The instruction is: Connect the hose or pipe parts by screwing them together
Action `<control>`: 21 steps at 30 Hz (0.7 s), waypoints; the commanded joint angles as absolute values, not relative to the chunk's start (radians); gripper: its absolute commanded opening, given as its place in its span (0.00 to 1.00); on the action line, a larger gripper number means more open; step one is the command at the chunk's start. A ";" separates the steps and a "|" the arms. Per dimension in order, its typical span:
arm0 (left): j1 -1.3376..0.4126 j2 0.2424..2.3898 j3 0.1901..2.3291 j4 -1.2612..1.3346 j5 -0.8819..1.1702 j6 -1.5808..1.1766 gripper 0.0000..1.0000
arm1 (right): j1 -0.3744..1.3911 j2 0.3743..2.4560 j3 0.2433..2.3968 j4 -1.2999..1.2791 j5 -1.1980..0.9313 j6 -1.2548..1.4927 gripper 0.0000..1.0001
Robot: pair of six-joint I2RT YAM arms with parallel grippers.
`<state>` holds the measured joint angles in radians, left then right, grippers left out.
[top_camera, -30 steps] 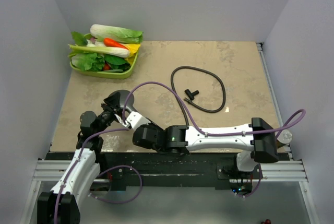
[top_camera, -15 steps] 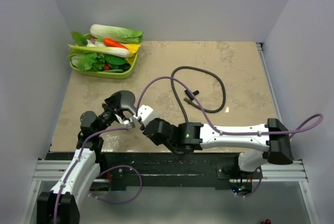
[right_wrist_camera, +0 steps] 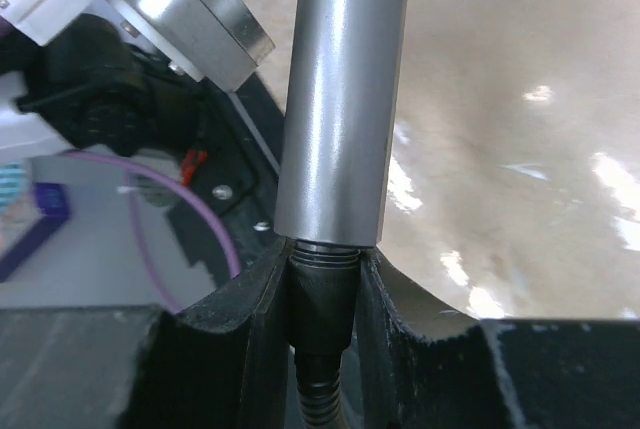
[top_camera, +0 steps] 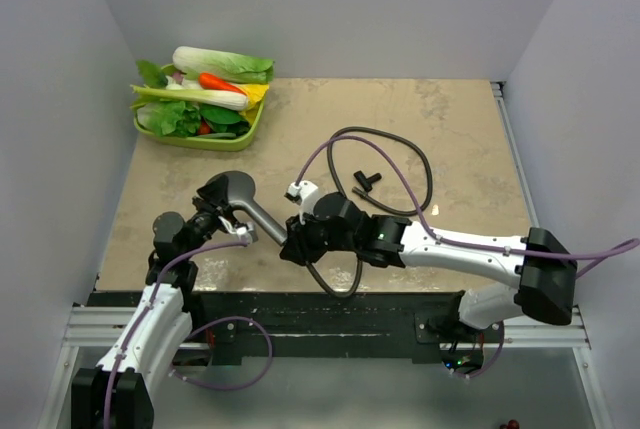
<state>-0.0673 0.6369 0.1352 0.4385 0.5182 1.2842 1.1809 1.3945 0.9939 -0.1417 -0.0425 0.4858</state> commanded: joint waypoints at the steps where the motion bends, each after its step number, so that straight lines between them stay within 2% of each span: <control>1: -0.071 0.624 0.190 0.529 0.572 1.272 0.00 | 1.132 1.362 0.864 0.213 -0.336 0.652 0.00; 5: -0.071 0.624 0.192 0.532 0.572 1.269 0.00 | 1.082 1.402 0.746 0.521 -0.515 0.864 0.00; 11: -0.071 0.620 0.192 0.534 0.572 1.267 0.00 | 1.039 1.558 0.635 1.039 -0.653 1.157 0.00; 14: -0.071 0.617 0.193 0.534 0.572 1.270 0.00 | 1.025 1.705 0.604 1.395 -0.713 1.369 0.00; 15: -0.071 0.620 0.193 0.535 0.572 1.270 0.00 | 1.022 1.751 0.601 1.625 -0.738 1.437 0.00; 16: -0.071 0.620 0.195 0.535 0.572 1.269 0.00 | 1.019 1.813 0.609 1.748 -0.739 1.507 0.00; 17: -0.071 0.620 0.195 0.535 0.572 1.269 0.00 | 1.016 1.886 0.620 1.809 -0.739 1.593 0.00; 21: -0.071 0.618 0.196 0.534 0.571 1.270 0.00 | 1.017 1.901 0.641 1.809 -0.761 1.562 0.00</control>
<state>-0.0582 0.6380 0.1349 0.3950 0.5335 1.4181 0.9920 1.8645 0.6071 1.2781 -0.7181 1.4311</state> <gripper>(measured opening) 0.358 0.295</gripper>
